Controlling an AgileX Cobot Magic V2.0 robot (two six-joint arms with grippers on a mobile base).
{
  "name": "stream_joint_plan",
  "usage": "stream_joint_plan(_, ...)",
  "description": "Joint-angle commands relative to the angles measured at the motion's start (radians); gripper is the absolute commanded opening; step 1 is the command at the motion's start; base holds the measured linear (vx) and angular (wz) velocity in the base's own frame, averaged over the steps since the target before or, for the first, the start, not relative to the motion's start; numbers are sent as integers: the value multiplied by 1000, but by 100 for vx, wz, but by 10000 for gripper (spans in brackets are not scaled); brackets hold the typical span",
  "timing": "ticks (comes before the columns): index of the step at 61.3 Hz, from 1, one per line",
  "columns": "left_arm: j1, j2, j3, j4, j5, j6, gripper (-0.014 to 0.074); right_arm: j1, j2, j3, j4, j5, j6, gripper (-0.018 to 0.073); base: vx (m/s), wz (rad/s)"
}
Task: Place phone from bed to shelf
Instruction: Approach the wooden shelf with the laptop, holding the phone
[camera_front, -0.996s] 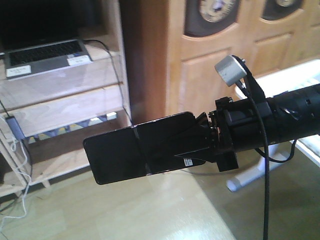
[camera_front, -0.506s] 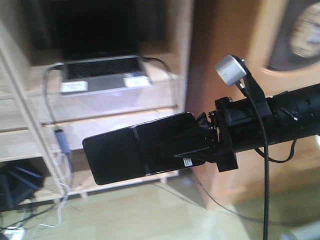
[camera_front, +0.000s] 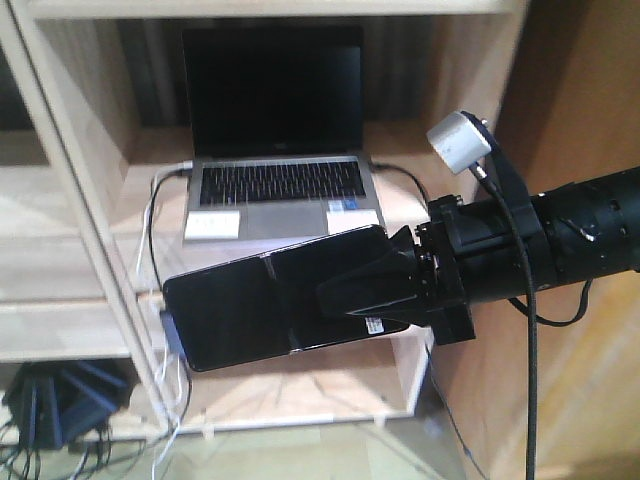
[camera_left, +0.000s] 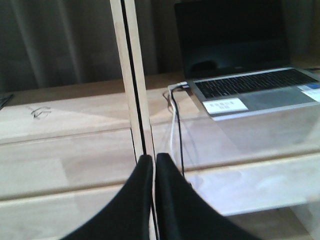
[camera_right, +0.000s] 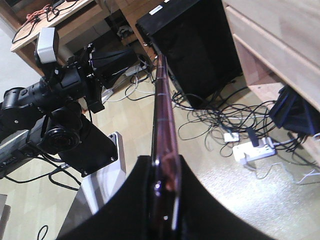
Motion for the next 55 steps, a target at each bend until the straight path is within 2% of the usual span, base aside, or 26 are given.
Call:
stream_joint_plan(1,-2,-4,-26,-4,-72,-4,1,1,-34,-25,88,87,-3,-1,32,5)
stream_joint_plan(55,-2,-4,-26,-4,-72,-4,1,1,-34,-25,88,87,-3,-1,26,5)
